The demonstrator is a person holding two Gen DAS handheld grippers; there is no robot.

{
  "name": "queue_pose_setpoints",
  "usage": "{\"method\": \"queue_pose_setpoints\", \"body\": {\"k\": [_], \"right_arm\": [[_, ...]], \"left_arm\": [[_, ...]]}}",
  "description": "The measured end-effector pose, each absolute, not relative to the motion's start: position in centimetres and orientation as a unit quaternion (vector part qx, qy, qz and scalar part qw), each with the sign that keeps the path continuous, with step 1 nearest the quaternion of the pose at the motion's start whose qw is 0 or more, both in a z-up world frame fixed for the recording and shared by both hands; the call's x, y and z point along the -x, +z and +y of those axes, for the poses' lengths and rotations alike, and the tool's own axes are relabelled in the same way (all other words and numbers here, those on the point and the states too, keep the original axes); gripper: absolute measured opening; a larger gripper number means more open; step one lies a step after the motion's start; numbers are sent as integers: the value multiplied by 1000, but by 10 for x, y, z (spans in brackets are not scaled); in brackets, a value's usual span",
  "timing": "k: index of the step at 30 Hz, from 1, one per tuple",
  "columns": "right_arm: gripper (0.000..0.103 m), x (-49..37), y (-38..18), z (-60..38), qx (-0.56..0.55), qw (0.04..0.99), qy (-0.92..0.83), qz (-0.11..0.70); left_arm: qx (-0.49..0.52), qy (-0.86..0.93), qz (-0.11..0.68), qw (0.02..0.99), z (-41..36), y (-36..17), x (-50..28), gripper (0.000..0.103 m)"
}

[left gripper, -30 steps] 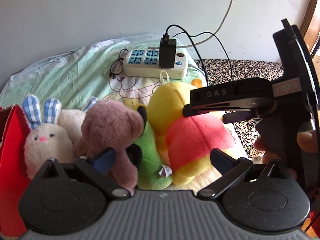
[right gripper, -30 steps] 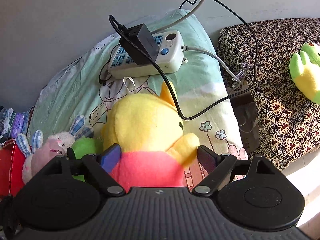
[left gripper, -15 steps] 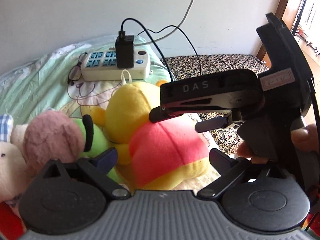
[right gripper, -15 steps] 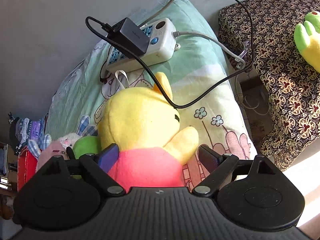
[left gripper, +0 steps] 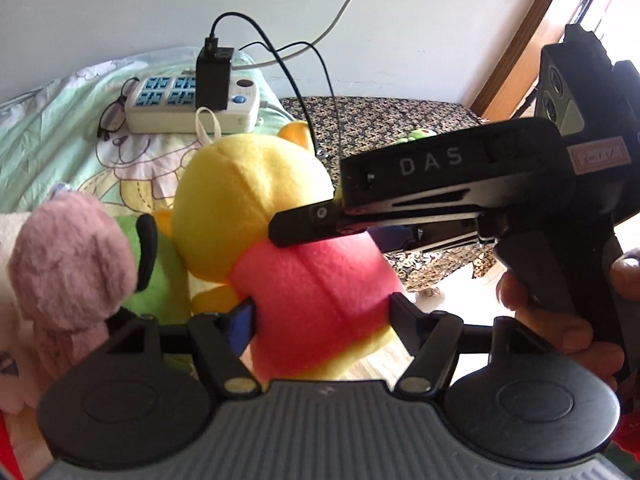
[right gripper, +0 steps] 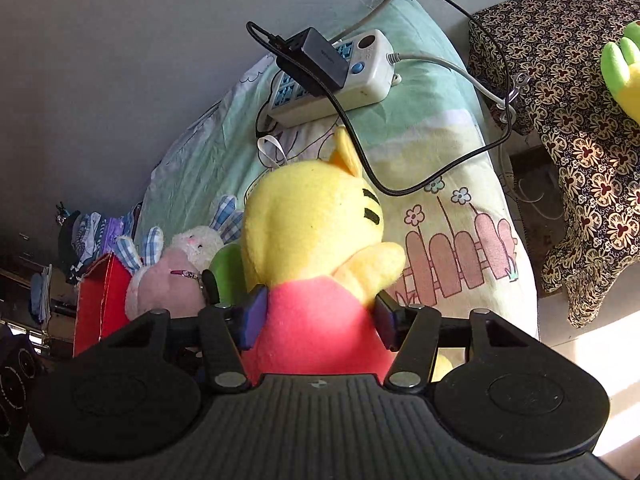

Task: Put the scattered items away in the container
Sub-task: 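Grasp the yellow-and-red tiger plush with the right gripper and lift it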

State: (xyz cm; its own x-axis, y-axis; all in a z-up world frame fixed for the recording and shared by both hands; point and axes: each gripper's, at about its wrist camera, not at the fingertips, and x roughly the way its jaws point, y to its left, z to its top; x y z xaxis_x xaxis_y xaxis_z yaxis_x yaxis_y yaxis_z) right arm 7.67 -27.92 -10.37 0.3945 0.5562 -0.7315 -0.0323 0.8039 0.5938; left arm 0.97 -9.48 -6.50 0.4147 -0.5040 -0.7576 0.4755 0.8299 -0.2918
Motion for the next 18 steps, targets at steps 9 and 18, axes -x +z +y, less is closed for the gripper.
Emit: {"method": "queue_pose_setpoints", "body": {"k": [9, 18], "right_arm": [[51, 0, -97, -276, -209, 801, 156, 539], [49, 51, -92, -250, -175, 800, 184, 544]], "left_arm": [[-60, -376, 444, 811, -81, -61, 79, 68], [-47, -414, 422, 805, -68, -55, 119, 80]]}}
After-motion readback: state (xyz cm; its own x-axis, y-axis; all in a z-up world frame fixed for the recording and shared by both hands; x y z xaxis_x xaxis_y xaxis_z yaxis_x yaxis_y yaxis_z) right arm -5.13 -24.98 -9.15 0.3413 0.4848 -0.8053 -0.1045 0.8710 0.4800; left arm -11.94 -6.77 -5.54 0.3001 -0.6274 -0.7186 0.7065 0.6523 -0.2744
